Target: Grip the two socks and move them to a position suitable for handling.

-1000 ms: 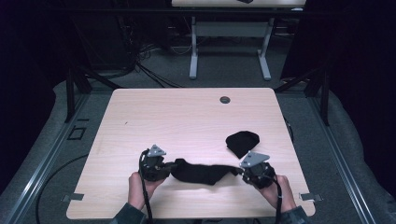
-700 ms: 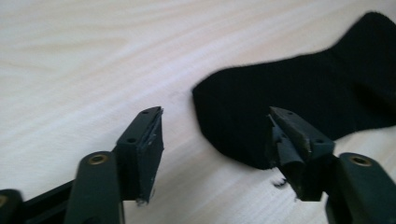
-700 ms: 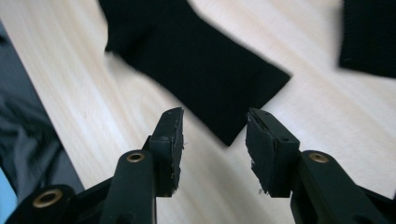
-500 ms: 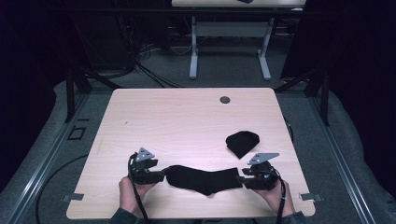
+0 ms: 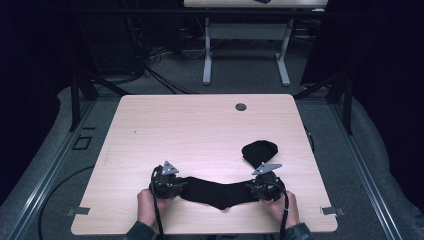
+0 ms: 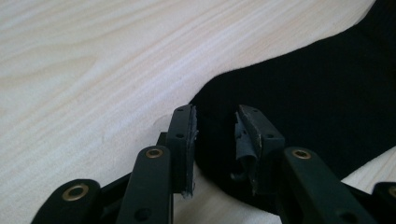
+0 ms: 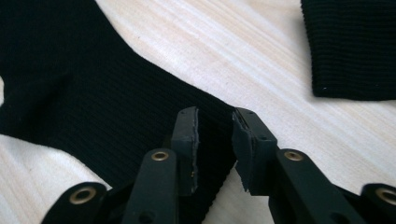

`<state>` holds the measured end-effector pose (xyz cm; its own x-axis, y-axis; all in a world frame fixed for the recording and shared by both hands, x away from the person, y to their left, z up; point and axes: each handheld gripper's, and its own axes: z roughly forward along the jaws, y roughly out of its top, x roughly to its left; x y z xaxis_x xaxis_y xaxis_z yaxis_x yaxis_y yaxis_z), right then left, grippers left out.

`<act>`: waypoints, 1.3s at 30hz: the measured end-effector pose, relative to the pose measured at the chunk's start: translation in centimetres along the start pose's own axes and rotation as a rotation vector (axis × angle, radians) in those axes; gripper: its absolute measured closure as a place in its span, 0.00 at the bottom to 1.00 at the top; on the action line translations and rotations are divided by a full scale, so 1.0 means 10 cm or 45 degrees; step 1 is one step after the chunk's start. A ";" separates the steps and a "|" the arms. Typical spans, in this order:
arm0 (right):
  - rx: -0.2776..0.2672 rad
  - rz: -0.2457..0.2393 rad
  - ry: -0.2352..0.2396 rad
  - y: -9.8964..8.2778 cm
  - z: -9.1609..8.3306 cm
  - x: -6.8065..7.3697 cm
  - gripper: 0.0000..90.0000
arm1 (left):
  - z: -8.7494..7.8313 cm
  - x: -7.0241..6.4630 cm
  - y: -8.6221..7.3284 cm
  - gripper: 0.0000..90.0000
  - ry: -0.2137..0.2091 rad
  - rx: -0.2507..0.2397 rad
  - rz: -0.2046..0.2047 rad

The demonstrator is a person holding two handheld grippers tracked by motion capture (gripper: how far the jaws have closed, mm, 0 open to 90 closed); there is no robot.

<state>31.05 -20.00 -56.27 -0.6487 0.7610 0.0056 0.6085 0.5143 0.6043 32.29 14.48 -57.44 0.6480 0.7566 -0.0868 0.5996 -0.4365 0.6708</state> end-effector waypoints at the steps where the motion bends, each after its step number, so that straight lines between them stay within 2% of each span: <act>1: -0.011 0.014 0.000 -0.01 0.01 0.02 0.80 | 0.00 -0.01 -0.01 0.76 0.017 -0.004 0.012; 3: 0.012 -0.020 -0.009 -0.02 -0.01 0.03 0.80 | -0.02 -0.04 -0.03 0.78 0.031 -0.006 0.033; 5: 0.007 -0.017 -0.015 -0.03 -0.01 0.06 0.81 | -0.03 -0.07 -0.06 0.80 0.043 -0.009 0.048; 6: 0.023 -0.035 -0.016 -0.03 -0.02 0.06 0.81 | -0.05 -0.08 -0.08 0.80 0.042 -0.009 0.055; 13: 0.028 -0.030 0.017 -0.08 -0.06 0.10 0.82 | -0.11 -0.15 -0.18 0.86 0.023 -0.036 0.049; 14: 0.011 -0.017 0.029 -0.10 -0.06 0.11 0.82 | -0.12 -0.16 -0.20 0.86 0.023 -0.041 0.051; 17: -0.001 0.000 0.048 -0.15 -0.09 0.12 0.82 | -0.15 -0.20 -0.24 0.87 0.026 -0.042 0.065; 19: -0.005 0.007 0.056 -0.18 -0.11 0.13 0.82 | -0.17 -0.24 -0.26 0.86 0.047 -0.040 0.087; 20: 0.004 -0.006 0.054 -0.19 -0.12 0.14 0.82 | -0.18 -0.25 -0.26 0.81 0.066 -0.036 0.091; 22: -0.018 0.003 0.060 -0.20 -0.14 0.16 0.70 | -0.22 -0.24 -0.26 0.58 0.098 -0.058 0.083; 24: -0.067 0.025 0.042 -0.20 -0.17 0.14 0.65 | -0.33 -0.19 -0.25 0.39 0.121 -0.145 0.043; 25: -0.091 0.032 0.056 -0.19 -0.21 0.11 0.60 | -0.39 -0.16 -0.25 0.31 0.129 -0.178 0.012; 26: -0.106 0.055 0.068 -0.17 -0.24 0.07 0.55 | -0.45 -0.12 -0.24 0.25 0.148 -0.195 0.001; 27: -0.112 0.062 0.054 -0.15 -0.27 0.03 0.50 | -0.49 -0.08 -0.24 0.20 0.182 -0.198 0.001; 29: -0.142 0.075 0.036 -0.11 -0.33 -0.06 0.35 | -0.55 0.02 -0.27 0.16 0.219 -0.184 -0.016; 32: -0.131 0.081 0.002 -0.02 -0.37 -0.18 0.25 | -0.55 0.19 -0.35 0.06 0.274 -0.134 -0.064; 36: -0.146 0.105 -0.026 0.11 -0.35 -0.33 0.20 | -0.51 0.36 -0.51 0.03 0.313 -0.104 -0.145; 39: -0.137 0.102 -0.040 0.21 -0.31 -0.41 0.19 | -0.47 0.42 -0.60 0.01 0.328 -0.084 -0.165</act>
<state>33.57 -23.33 -52.56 -0.5843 0.8109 0.0329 0.6040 0.4074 0.6850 29.25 22.57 -58.35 0.4220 0.9065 0.0094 0.6325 -0.3018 0.7133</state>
